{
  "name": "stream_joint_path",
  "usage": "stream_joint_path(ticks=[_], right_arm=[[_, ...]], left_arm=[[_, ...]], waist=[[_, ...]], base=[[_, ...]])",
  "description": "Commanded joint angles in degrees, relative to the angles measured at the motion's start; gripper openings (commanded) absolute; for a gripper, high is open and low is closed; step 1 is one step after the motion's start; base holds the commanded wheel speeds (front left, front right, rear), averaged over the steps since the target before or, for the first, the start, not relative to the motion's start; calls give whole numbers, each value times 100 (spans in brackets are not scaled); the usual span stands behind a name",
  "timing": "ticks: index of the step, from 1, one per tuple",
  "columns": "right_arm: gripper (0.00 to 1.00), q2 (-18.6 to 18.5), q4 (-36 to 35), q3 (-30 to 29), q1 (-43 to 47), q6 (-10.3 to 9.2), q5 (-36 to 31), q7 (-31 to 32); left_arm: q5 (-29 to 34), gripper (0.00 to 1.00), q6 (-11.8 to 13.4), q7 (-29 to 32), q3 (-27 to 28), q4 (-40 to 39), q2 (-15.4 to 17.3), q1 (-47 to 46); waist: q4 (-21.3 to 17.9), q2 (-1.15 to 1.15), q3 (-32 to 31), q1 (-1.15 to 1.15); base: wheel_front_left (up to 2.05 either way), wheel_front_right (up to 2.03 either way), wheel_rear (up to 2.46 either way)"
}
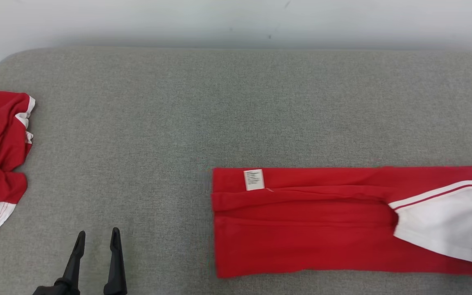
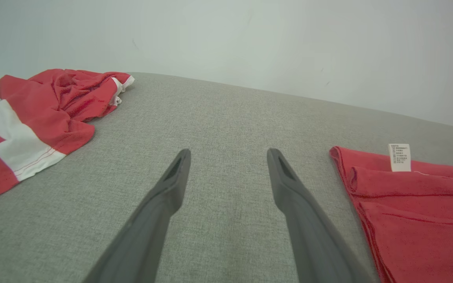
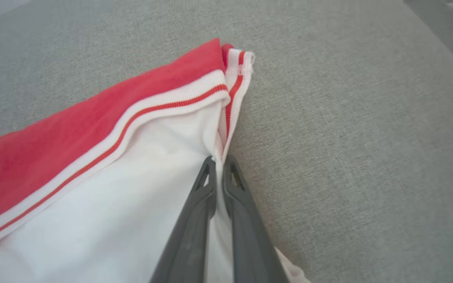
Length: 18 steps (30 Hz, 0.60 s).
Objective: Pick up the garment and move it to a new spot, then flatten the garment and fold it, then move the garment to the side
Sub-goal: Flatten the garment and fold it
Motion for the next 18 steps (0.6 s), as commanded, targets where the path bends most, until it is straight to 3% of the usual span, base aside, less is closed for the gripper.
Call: stream_joint_path(ticks=[1,10,18], right_arm=[[0,-90,-49,-114,-19,-18,-106,-47],[0,-170,-488,-704,287,-17,-651,54],[0,209,-1434,230,799,-16,-416,415]], left_arm=[[-8,100,20,-15,-6,-7,-9,-20],[-60,100,39,-15,-77,22,-9,-60],[-126,100,75,-15,-81,57,-8,39]], waist=[[-18,-1,6,-1],[-2,-1,-36,-1],[13,-1,-167,-1]], base=[[0,0,0],[0,0,0],[0,0,0]])
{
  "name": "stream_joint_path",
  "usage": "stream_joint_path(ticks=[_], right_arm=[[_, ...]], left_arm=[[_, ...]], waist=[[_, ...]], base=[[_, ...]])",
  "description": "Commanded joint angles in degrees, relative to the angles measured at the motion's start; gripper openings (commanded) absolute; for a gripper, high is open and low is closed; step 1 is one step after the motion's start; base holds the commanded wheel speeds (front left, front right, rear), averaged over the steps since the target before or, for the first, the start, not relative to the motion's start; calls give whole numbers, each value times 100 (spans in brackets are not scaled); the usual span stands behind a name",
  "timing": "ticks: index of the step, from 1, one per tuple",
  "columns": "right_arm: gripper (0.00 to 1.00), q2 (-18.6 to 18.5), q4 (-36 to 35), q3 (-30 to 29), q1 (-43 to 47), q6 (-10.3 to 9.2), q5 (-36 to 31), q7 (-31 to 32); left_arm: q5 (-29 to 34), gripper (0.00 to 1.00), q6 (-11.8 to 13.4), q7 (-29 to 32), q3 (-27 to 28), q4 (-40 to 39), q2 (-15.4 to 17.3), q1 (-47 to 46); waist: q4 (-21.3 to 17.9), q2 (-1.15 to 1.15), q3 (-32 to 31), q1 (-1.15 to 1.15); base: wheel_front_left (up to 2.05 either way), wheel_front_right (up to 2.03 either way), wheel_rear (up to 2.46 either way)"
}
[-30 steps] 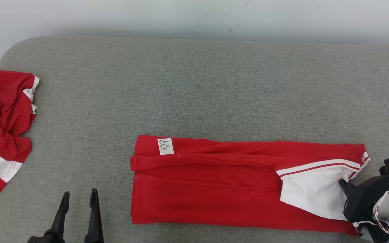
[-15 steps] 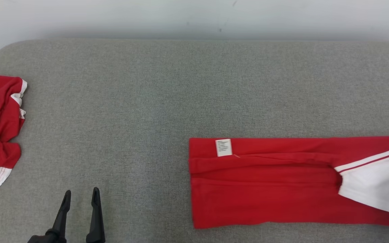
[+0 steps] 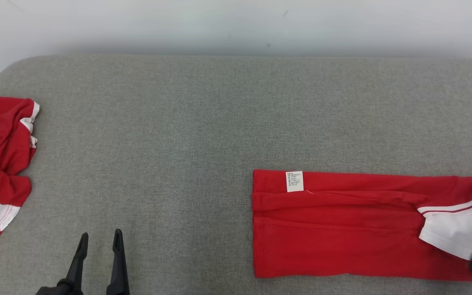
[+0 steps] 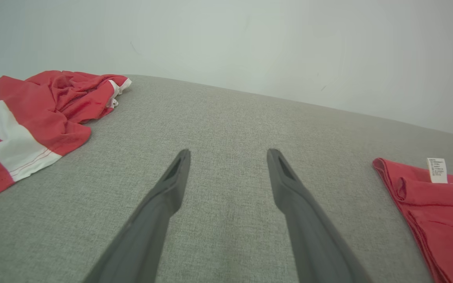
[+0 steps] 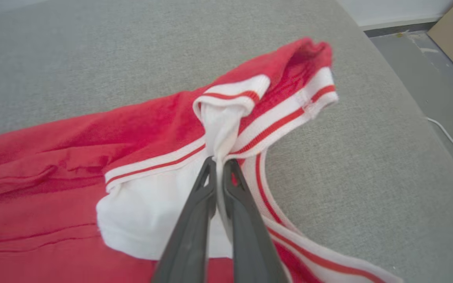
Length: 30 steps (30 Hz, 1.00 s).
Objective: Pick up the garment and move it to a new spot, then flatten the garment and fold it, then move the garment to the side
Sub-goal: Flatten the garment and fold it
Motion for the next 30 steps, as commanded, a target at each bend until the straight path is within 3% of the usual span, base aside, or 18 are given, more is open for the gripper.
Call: stream_joint_path(ticks=[1,8,15,20,30], right_arm=[[0,115,-134,192,119,-14,41,69],[0,338,-682,1517,337,-14,260,398],[0,360,-493,2857,-52,-14,415,533],[0,525,-109,3352,-391,-14,590,460],[0,717,714,3809,-897,-14,710,307]], left_arm=[[-39,100,21,-15,1,10,-8,36],[-80,100,42,-15,-73,52,-8,88],[-56,100,16,-15,-125,106,-8,104],[-102,100,11,-15,-170,138,-7,108],[-168,100,35,-16,-244,151,-8,99]], waist=[[4,-1,-34,-1],[26,-1,-171,-1],[87,-1,-257,-1],[212,-1,-267,-1],[472,-1,-200,-1]], base=[[0,0,0],[0,0,0],[0,0,0],[0,0,0],[0,0,0]])
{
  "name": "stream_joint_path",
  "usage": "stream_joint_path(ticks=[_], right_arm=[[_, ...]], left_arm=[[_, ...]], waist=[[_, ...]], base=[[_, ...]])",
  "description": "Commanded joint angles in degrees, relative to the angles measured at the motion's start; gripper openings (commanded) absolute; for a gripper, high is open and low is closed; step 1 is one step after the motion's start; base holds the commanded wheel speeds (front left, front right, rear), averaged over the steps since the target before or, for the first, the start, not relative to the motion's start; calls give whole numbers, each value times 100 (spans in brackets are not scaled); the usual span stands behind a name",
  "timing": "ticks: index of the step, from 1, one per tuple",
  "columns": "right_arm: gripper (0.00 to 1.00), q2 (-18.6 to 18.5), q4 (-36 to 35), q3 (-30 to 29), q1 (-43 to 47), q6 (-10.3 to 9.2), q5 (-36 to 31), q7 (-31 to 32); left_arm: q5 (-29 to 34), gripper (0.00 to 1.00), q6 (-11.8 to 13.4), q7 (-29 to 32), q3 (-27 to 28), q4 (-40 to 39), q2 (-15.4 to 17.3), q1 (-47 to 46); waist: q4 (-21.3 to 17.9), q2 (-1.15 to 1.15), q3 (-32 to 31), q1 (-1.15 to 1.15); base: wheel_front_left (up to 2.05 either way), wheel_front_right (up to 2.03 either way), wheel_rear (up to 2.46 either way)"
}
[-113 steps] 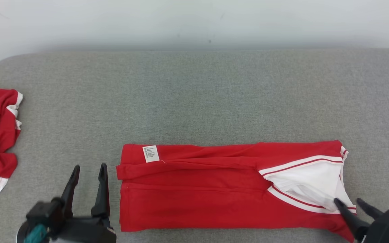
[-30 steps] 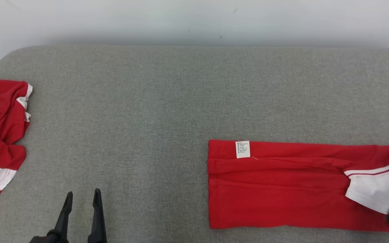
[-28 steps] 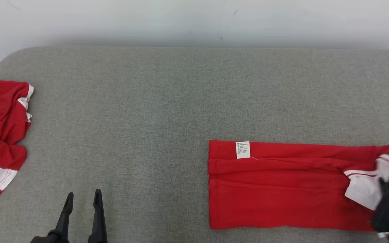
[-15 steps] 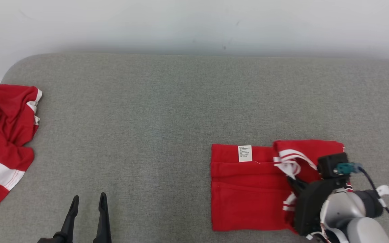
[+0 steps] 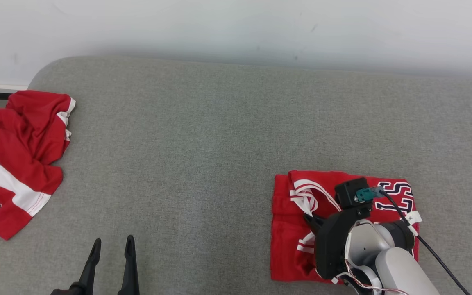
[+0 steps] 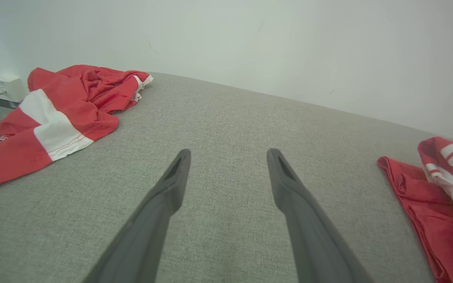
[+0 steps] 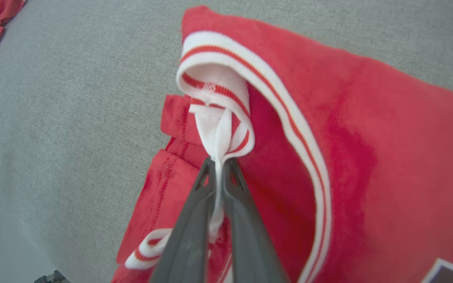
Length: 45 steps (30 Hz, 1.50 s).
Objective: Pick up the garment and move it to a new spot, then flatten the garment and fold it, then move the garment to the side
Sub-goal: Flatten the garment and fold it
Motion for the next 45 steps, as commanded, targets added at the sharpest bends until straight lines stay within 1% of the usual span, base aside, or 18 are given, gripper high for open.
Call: stream_joint_path(ticks=[1,6,14,21,22,23,24,29,32,33,34,36,41,45], right_arm=[[0,28,102,44,-104,-14,46,-59],[0,78,466,115,-258,-14,95,-175],[0,101,864,393,-482,-14,477,-435],[0,101,1166,573,-636,-14,684,-559],[18,102,1209,587,-652,-14,702,-581],[94,102,1250,599,-665,-14,702,-604],[100,102,1250,581,-677,-14,742,-667],[100,96,977,557,-726,-14,1199,-1120],[100,91,724,383,-681,-14,1305,-1432],[100,91,634,283,-641,-14,1270,-1535],[100,90,458,52,-528,-14,1147,-1711],[100,58,258,-162,-381,-14,996,-1841],[100,-169,-353,-748,180,-14,548,-2257],[100,-387,-721,-1138,738,-14,103,-2719]], left_arm=[[-78,100,21,-15,-1,-5,-7,43],[-97,100,38,-15,-13,-21,-7,-14],[-85,100,12,-15,12,30,-7,-90],[-101,100,26,-15,-17,37,-7,-133],[-97,100,33,-15,-19,38,-7,-135],[-89,100,41,-15,-21,40,-7,-135],[-83,100,48,-15,-20,39,-7,-130],[-89,100,79,-15,25,23,-7,-49],[-88,100,86,-15,64,8,-7,1],[-86,100,90,-15,75,2,-7,16],[-73,100,91,-15,92,-4,-7,40],[-53,100,86,-15,113,2,-7,69],[-23,100,113,-16,140,-38,-7,151],[-19,100,125,-15,192,-67,-8,241]], waist=[[45,0,38,0],[94,0,94,0],[85,0,138,0],[108,0,134,0],[111,0,133,0],[112,0,129,0],[110,0,125,0],[59,0,65,0],[3,0,3,0],[-20,0,-19,0],[-65,0,-68,0],[-106,0,-127,0],[-213,0,-277,0],[-310,0,-374,0]], base=[[0,0,0],[0,0,0],[0,0,0],[0,0,0],[0,0,0],[0,0,0],[0,0,0],[0,0,0],[0,0,0],[0,0,0],[0,0,0],[0,0,0],[0,0,0],[0,0,0]])
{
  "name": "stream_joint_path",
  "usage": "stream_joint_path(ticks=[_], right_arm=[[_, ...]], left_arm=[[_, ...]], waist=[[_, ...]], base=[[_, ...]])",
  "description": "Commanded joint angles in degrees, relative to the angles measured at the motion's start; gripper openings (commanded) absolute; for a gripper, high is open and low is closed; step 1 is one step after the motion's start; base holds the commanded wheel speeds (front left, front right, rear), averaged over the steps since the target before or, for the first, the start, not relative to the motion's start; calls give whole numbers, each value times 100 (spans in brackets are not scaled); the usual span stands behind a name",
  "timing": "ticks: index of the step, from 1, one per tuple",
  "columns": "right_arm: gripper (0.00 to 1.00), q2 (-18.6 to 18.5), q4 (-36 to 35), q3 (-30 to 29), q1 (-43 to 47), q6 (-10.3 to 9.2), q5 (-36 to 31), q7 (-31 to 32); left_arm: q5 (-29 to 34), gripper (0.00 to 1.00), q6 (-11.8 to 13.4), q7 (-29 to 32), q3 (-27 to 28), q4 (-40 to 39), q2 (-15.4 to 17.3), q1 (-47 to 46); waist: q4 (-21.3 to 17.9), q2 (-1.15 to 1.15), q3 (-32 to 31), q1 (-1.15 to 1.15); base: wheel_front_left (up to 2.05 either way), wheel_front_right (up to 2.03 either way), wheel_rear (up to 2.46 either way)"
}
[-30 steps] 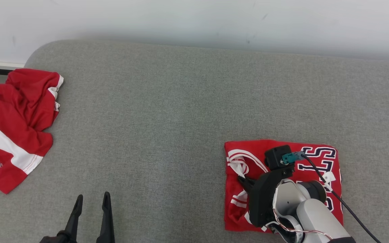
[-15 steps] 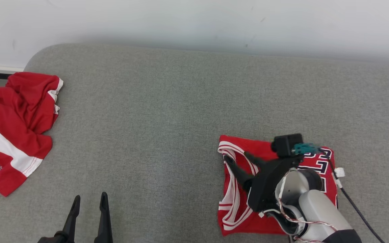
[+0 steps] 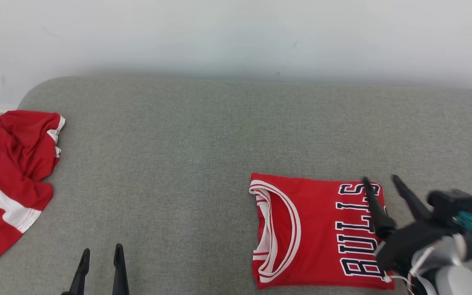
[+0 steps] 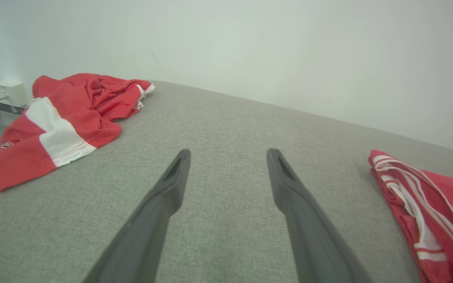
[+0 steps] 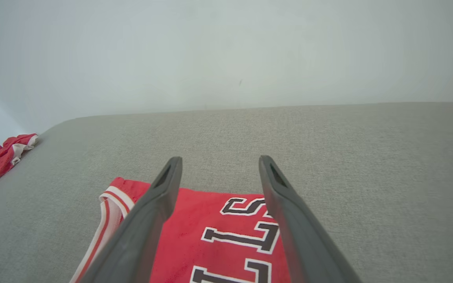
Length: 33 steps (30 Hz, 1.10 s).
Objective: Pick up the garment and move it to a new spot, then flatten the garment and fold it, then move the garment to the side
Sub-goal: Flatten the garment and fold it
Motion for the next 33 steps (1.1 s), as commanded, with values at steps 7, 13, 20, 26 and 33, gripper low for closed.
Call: stream_joint_path(ticks=[7,13,20,26,33], right_arm=[[100,-161,-127,-486,820,-14,-635,-932],[100,-219,75,-457,1289,-14,-838,-1585],[100,-157,274,-462,1559,-14,-858,-1956],[100,-106,345,-355,1661,-14,-900,-2110],[100,-53,318,-276,1713,-14,-813,-2167]], left_arm=[[73,100,-20,-15,81,-15,-7,159],[107,100,-58,-15,105,19,-7,224],[199,100,-124,-16,130,94,-7,185],[261,100,-177,-15,135,258,-7,78],[211,100,-203,-15,157,361,-7,101]], waist=[[-210,0,-228,0],[-266,0,-430,0],[-284,0,-536,0],[-312,0,-630,0],[-379,0,-709,0]], base=[[0,0,0],[0,0,0],[0,0,0],[0,0,0],[0,0,0]])
